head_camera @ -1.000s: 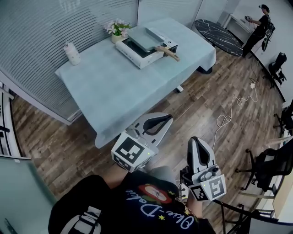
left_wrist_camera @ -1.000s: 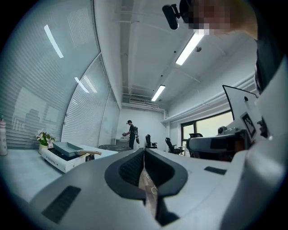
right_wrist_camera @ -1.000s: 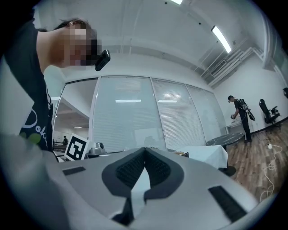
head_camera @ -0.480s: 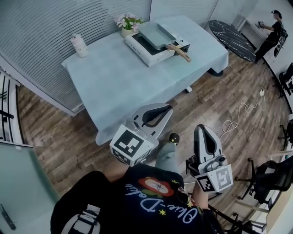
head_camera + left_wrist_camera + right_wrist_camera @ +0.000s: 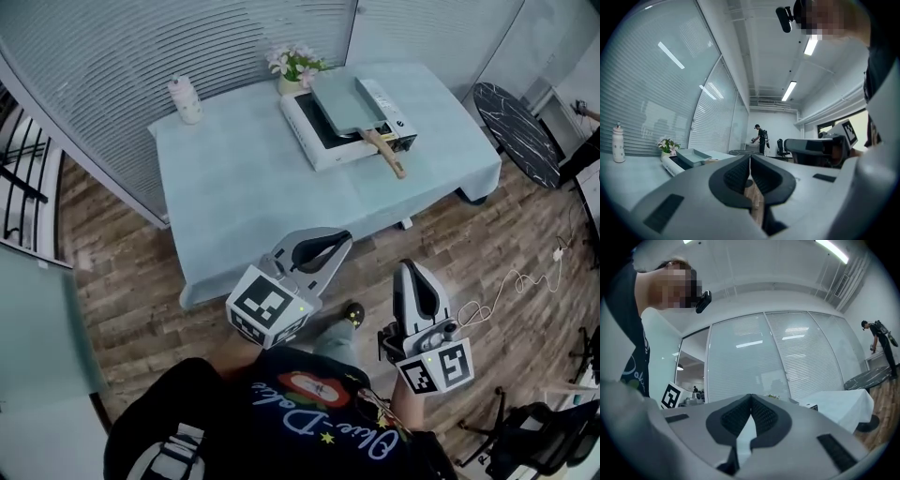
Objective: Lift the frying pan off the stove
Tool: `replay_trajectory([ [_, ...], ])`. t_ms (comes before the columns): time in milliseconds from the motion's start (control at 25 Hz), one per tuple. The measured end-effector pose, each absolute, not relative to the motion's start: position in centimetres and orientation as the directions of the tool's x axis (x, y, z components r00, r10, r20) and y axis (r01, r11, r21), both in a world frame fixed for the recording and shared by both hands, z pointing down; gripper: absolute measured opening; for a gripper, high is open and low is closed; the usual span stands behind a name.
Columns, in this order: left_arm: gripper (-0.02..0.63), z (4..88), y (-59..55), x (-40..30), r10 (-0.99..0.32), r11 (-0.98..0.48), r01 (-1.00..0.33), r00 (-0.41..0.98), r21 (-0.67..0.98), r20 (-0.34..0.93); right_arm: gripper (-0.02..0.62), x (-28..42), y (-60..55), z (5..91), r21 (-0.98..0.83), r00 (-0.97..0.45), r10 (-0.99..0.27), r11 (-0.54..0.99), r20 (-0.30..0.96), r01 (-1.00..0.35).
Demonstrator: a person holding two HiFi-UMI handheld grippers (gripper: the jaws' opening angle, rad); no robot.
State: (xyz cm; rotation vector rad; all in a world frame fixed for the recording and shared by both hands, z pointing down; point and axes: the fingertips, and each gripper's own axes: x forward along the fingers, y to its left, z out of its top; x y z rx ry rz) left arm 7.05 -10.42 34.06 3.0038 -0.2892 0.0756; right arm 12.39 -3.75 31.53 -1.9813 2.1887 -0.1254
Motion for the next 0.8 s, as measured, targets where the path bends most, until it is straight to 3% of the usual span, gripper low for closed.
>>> replay_trajectory([
  [800, 0.008, 35.2, -16.5, 20.9, -0.400, -0.901, -0.410, 0.912, 0.143, 0.094, 0.002, 27.2, -10.6, 33.1, -0.212, -0.331, -0.942, 0.333, -0.047, -0.919],
])
